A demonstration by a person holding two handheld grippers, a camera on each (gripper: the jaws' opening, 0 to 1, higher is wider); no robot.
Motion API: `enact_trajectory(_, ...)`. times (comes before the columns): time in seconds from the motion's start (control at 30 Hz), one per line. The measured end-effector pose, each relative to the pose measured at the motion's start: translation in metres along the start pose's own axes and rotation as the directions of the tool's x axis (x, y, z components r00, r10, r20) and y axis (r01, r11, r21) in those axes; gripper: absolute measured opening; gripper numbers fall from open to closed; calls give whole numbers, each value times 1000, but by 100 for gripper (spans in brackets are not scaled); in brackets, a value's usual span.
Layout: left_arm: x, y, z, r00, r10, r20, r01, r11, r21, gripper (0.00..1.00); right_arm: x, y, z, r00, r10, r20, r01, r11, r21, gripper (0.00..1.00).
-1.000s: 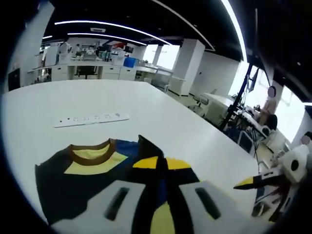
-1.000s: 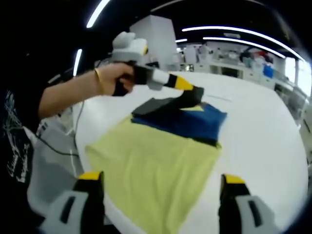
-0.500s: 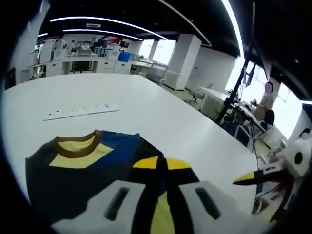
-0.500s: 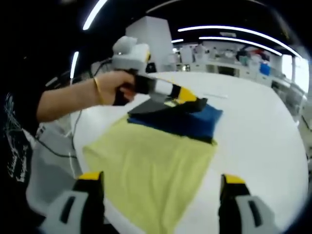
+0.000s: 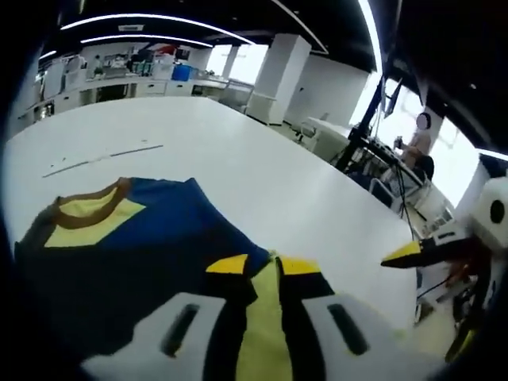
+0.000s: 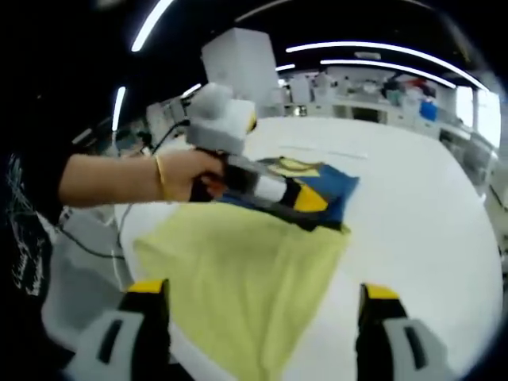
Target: Fold the garment on the visible template until the final outline fits inside the template.
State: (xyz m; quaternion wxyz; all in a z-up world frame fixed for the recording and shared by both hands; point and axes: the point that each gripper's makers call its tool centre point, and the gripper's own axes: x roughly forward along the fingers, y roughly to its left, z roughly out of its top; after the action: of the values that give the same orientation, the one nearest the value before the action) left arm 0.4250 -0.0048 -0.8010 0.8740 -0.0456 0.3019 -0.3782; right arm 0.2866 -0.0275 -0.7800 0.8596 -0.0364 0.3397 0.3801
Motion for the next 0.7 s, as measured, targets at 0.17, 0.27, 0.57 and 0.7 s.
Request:
enact_trajectory(0.17, -7, -1, 3, 1000, -16, 17, 16, 999, 51, 35, -1, 4, -1, 1000, 25, -14, -26, 999, -24, 99)
enact_trajectory(0.27, -13, 4, 6, 1000, -7, 30, 5, 998, 70, 49, -1, 6, 1, 999, 38, -9, -38, 999, -26, 99)
enact_trajectory(0.57, -43, 22, 7, 999, 7, 54, -10, 998, 62, 72, 3, 16, 6, 996, 89, -33, -91, 993, -80, 99)
enact_trajectory(0.7, -60, 28, 6, 998, 0, 68, -4, 998, 58, 78, 5, 19, 7, 993, 108, -43, -112, 989, -94, 99)
